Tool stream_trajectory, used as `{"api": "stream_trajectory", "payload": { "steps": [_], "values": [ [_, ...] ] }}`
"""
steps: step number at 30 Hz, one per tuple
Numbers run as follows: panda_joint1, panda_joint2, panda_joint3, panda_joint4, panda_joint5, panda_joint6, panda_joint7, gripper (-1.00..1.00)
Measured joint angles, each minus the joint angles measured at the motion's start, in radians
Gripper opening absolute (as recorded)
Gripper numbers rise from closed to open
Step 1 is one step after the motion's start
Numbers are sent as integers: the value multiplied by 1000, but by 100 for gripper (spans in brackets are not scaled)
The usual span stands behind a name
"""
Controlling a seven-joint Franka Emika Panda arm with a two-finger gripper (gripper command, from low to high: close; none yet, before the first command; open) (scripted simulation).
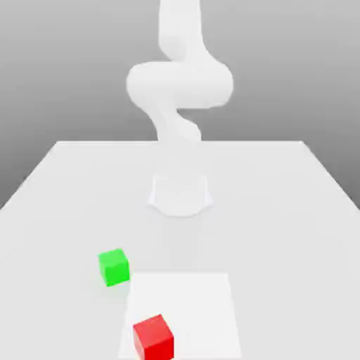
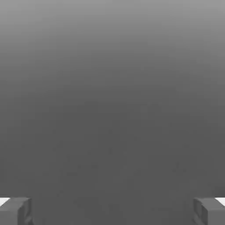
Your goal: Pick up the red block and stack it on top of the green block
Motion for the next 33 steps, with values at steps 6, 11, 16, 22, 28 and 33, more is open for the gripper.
{"api": "stream_trajectory", "payload": {
  "steps": [6,11,16,22,28,33],
  "values": [
    [-121,225,98,-26,-75,71,261,0],
    [-195,409,151,-47,-141,128,475,0],
    [-235,591,169,-68,-191,185,679,0],
    [-252,795,161,-96,-181,264,873,0],
    [-248,984,153,-114,-109,369,983,0],
    [-210,1116,106,-95,-155,475,1026,-100]
  ]
}}
